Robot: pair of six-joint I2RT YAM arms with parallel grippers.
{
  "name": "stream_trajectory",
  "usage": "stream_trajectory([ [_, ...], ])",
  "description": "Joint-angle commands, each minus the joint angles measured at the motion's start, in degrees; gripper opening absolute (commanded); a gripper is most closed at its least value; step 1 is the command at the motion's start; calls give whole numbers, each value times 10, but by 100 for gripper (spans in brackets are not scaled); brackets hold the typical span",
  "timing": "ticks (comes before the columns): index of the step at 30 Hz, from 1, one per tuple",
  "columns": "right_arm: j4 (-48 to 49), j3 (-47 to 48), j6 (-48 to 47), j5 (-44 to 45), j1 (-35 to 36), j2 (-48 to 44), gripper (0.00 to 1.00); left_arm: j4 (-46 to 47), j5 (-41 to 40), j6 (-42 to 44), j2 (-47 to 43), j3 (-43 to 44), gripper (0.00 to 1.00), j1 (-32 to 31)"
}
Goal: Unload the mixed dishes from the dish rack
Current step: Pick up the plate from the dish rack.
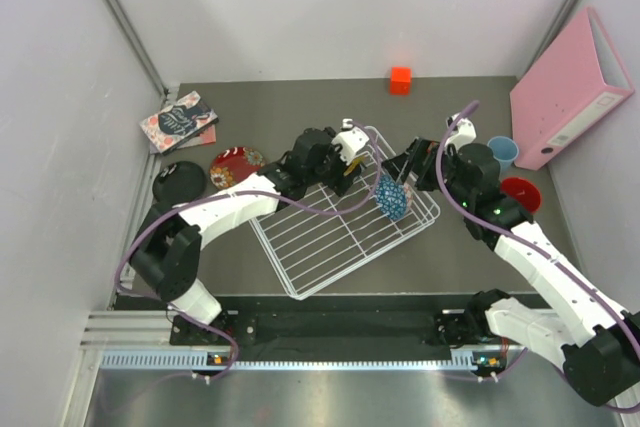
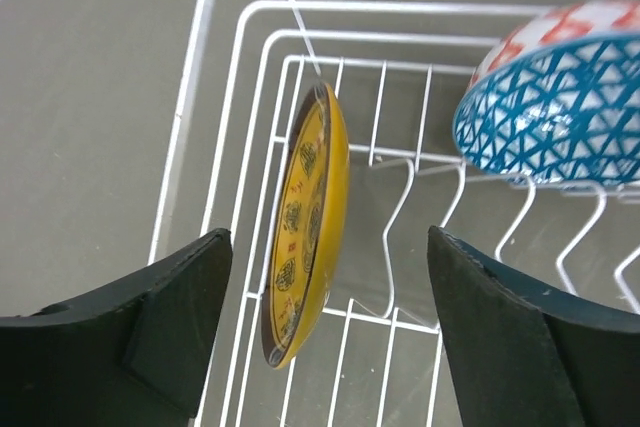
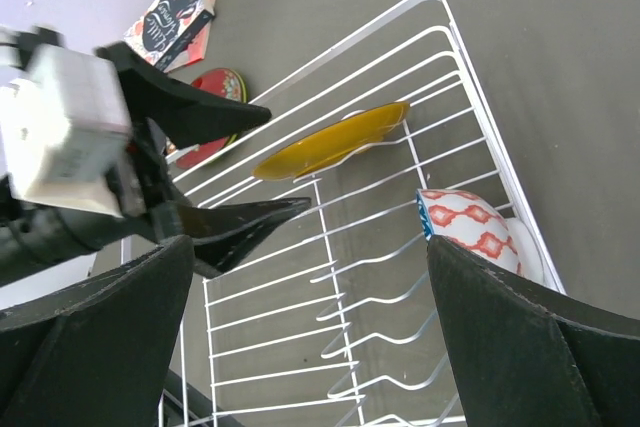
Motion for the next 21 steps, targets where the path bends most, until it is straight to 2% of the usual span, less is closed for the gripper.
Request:
stream_trajectory([
  [1, 13, 5, -13, 14, 1, -7, 99, 1, 1, 35, 15, 7, 80, 1],
  [3, 16, 6, -13, 13, 1, -3, 99, 9, 4, 36, 14, -9, 76, 1],
  [7, 21, 6, -10, 3, 1, 6, 99, 30, 7, 41, 14, -21, 59, 1],
  [8, 21, 6, -9, 2, 1, 7, 99, 27, 7, 41, 15, -20, 51, 2],
  [10, 21, 4, -9, 2, 1, 7, 99, 22, 14, 43, 14, -16, 40, 2],
  [11, 21, 4, -9, 2, 1, 6, 99, 22, 14, 43, 14, -18, 27, 3],
  [15, 21, 3, -8, 2, 1, 2, 99, 16, 13, 47, 9, -14, 0, 2],
  [21, 19, 0, -6, 3, 1, -5, 99, 16, 19, 48, -1, -13, 0, 3],
])
